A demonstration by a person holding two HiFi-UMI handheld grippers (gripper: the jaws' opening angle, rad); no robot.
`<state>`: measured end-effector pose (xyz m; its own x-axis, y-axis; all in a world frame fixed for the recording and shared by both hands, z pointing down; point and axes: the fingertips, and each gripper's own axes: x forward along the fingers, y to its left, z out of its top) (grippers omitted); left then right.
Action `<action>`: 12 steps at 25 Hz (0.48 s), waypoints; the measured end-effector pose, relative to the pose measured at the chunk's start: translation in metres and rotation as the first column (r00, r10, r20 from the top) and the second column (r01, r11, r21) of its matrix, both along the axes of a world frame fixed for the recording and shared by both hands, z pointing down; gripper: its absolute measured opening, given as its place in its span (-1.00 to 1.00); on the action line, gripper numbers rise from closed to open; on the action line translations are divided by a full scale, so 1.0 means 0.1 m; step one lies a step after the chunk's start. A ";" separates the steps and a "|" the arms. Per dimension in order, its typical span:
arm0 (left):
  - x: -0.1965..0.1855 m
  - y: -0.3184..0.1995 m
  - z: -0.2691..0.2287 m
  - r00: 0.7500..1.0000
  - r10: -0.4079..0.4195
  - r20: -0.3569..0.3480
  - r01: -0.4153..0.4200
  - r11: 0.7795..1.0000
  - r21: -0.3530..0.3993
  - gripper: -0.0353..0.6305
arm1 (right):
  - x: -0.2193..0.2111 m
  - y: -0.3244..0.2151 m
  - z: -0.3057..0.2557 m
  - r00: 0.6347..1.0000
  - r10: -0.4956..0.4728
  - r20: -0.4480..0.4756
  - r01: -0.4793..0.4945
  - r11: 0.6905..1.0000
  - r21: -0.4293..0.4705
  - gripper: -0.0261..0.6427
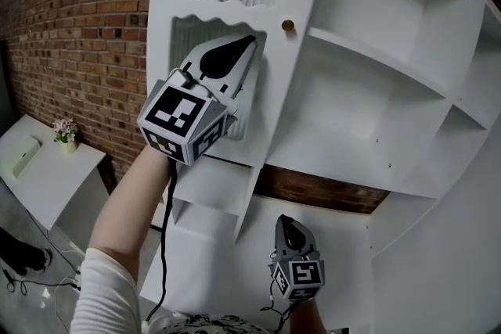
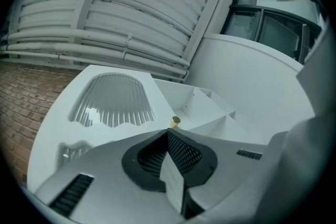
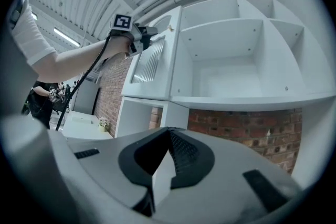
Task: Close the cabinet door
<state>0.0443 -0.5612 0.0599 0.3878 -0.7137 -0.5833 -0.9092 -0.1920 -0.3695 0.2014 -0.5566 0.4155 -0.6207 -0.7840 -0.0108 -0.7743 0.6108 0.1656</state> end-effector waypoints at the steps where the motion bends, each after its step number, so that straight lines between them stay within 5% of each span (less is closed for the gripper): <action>1: -0.07 0.04 0.10 1.000 0.004 0.002 -0.004 1.000 -0.013 -0.86 | -0.04 0.04 -0.01 1.000 -0.004 0.002 0.004 1.000 0.007 -0.90; 12: -0.22 0.58 1.27 0.994 0.076 0.083 -0.064 0.989 -0.137 -0.86 | -0.60 0.43 -0.31 0.997 -0.045 0.065 0.040 0.996 0.081 -0.90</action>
